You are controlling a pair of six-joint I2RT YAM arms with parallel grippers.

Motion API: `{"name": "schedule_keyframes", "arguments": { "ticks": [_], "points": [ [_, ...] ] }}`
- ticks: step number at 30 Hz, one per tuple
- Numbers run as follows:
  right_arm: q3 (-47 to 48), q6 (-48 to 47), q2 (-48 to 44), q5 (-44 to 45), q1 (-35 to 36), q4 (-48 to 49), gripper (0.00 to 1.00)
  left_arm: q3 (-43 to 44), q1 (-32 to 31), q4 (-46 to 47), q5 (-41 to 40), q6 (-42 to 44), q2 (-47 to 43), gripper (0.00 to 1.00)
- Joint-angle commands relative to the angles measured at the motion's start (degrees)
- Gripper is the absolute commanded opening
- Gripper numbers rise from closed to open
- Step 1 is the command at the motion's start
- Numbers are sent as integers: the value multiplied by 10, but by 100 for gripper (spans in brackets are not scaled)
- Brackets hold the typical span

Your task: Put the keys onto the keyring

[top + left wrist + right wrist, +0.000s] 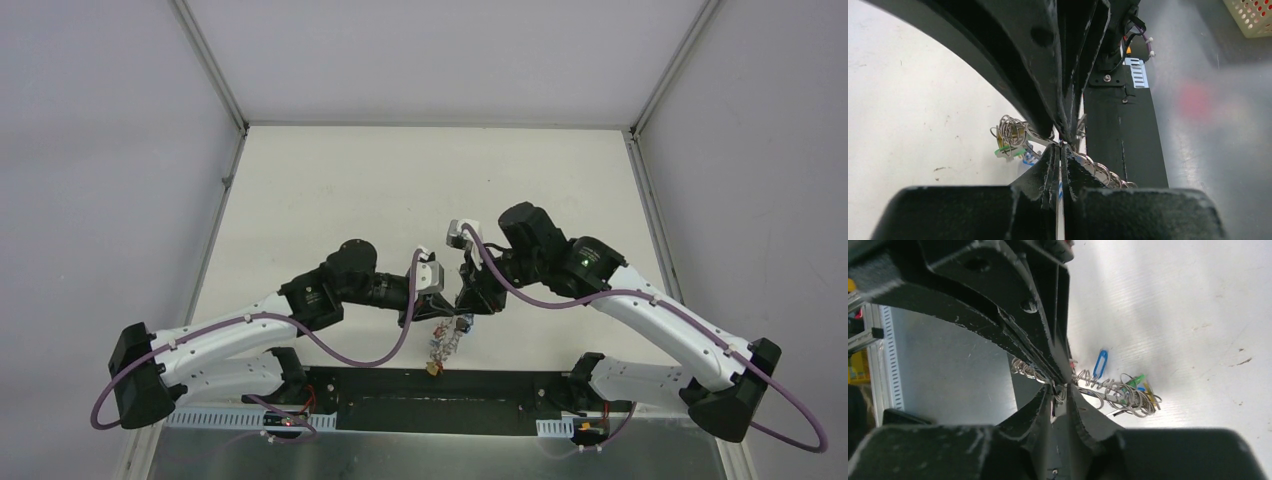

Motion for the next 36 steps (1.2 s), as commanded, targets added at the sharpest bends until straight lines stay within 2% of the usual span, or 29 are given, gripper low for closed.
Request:
{"name": "schedule_keyframes", "arguments": {
  "ticks": [1, 5, 10, 13, 18, 20, 24, 26, 36],
  "points": [
    [4, 10, -23, 33, 1, 48, 25, -21, -7, 39, -34, -26, -40, 0],
    [-3, 19, -32, 51, 1, 59, 40, -43, -7, 54, -82, -48, -77, 0],
    [-32, 34, -59, 53, 0, 108, 46, -79, -8, 104, -117, -83, -119, 0],
    [-59, 42, -82, 27, 0, 153, 45, -105, -8, 156, -129, -94, -141, 0],
    [-111, 64, -126, -13, 0, 245, 36, -144, -8, 235, -123, -99, -168, 0],
    [-125, 70, -137, -16, 0, 275, 36, -150, -8, 250, -109, -96, -170, 0],
    [-136, 70, -144, -16, 0, 312, 36, -151, -8, 270, -81, -93, -167, 0],
    [-137, 74, -141, -49, 0, 321, 29, -148, -8, 271, -71, -90, -165, 0],
    [-149, 72, -121, -78, 0, 339, 23, -138, -8, 267, -63, -81, -166, 0]
  ]
}}
